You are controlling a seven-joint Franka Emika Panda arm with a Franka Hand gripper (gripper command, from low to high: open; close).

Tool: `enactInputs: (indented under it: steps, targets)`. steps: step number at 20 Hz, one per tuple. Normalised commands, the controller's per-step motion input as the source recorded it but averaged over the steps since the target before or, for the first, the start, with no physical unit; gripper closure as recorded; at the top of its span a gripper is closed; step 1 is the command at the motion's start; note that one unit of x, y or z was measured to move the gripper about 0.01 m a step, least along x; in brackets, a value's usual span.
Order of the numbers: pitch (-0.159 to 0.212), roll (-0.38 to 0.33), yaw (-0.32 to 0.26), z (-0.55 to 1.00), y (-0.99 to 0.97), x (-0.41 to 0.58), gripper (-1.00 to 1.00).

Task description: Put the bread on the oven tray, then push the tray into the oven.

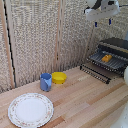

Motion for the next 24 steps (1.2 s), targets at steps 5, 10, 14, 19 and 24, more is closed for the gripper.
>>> enactInputs:
  steps: [5, 10, 14, 19, 24]
  targets:
    - [0.23, -0.276, 0.06, 0.0, 0.51, -0.143, -1.0]
    - [0.175, -0.299, 0.057, -0.16, 0.53, -0.033, -1.0]
    - [0.141, -0.325, 0.186, -0.22, 0.1, -0.049, -1.0]
    - [0.118, -0.257, 0.292, -0.33, 0.0, -0.01, -1.0]
    - [0.12, -0.223, 0.311, -0.35, 0.0, 0.0, -1.0]
